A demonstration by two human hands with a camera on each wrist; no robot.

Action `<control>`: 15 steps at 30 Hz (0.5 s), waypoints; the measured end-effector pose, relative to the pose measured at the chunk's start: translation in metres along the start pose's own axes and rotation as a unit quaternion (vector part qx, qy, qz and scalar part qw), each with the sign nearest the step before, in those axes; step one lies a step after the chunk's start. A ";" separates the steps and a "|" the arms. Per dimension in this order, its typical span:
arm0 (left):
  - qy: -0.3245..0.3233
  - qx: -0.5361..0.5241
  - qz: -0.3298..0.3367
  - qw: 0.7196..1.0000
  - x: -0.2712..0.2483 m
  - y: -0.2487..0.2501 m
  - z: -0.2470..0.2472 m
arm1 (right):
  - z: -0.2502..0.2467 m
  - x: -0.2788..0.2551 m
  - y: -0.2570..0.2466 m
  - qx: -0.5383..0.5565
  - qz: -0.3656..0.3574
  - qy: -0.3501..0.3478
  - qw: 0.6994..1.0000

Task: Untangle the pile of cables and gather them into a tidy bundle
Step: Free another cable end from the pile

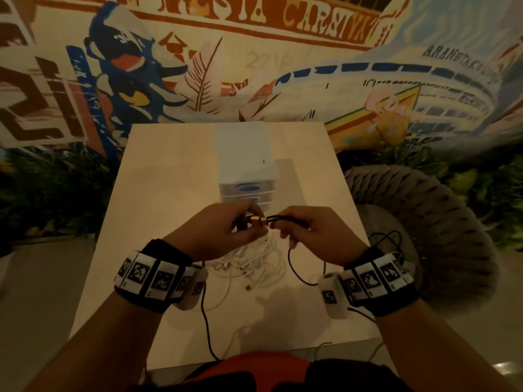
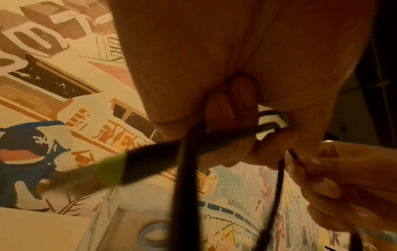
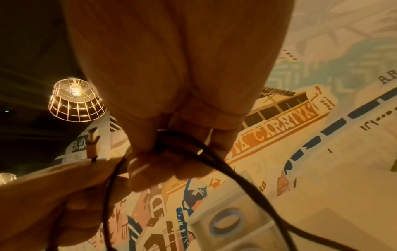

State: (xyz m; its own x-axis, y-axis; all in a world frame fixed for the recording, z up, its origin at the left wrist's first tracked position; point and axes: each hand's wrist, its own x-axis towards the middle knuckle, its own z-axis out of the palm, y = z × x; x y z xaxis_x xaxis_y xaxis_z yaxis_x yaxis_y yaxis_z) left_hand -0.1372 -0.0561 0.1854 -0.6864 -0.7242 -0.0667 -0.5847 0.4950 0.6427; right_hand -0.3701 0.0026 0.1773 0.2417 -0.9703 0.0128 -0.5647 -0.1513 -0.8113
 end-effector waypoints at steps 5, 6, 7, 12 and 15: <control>0.020 0.026 0.000 0.999 -0.004 -0.016 0.002 | -0.008 -0.010 0.015 0.021 0.015 0.073 0.997; 0.034 0.024 -0.004 0.999 -0.004 -0.019 0.003 | -0.010 -0.012 0.018 0.040 0.030 0.092 0.995; 0.044 0.023 -0.008 0.999 -0.004 -0.021 0.003 | -0.012 -0.013 0.021 0.054 0.040 0.104 0.992; 0.078 0.038 -0.011 0.996 -0.001 -0.026 -0.002 | -0.013 -0.023 0.032 0.081 0.037 0.108 0.990; 0.088 0.007 -0.020 0.996 -0.001 -0.026 -0.007 | -0.013 -0.027 0.046 0.111 0.055 0.122 0.985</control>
State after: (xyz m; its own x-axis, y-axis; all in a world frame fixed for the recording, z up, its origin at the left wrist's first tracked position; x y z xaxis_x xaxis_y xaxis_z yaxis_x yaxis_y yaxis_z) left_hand -0.1185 -0.0719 0.1738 -0.5769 -0.8157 0.0434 -0.6164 0.4695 0.6321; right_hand -0.4127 0.0194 0.1470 -0.0230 -0.9991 0.0358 -0.3846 -0.0242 -0.9228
